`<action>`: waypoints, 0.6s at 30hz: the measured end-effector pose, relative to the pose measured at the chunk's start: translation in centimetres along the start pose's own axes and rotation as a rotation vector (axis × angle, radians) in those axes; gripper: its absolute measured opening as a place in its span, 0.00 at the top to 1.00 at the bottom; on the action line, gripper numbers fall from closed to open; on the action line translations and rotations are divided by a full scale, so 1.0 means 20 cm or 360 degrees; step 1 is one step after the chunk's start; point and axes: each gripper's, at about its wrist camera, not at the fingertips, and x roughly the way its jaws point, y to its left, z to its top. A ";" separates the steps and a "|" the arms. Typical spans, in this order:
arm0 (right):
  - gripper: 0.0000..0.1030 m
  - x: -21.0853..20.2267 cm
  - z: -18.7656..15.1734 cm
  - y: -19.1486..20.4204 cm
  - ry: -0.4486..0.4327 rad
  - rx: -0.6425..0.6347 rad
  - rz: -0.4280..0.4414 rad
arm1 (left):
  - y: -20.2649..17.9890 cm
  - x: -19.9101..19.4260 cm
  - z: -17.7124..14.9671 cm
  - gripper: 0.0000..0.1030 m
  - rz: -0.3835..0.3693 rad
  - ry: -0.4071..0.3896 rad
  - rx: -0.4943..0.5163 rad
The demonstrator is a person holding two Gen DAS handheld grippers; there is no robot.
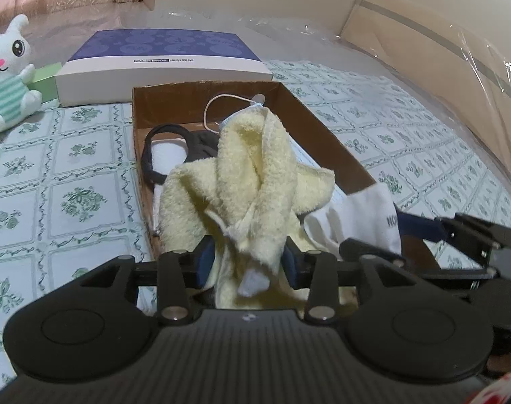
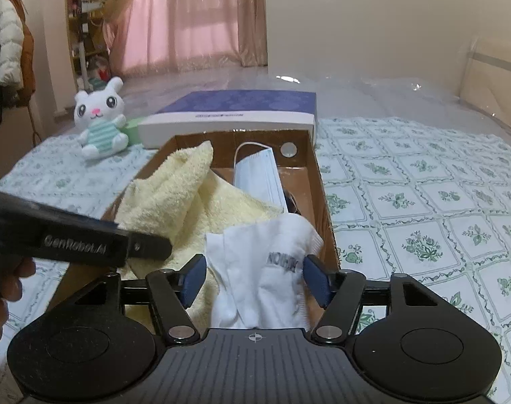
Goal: Organize soft objects
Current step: 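Open the left tool to drop the towel into the box while the right tool releases the sock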
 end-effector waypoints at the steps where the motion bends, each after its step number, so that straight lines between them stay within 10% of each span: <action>1: 0.37 -0.01 0.00 0.00 -0.0004 0.0009 0.0004 | 0.00 -0.01 -0.01 0.63 -0.0001 -0.0004 0.0004; 18: 0.37 -0.13 -0.03 0.01 -0.0046 0.0077 0.0026 | -0.02 -0.16 -0.03 0.63 0.0003 -0.0030 -0.0010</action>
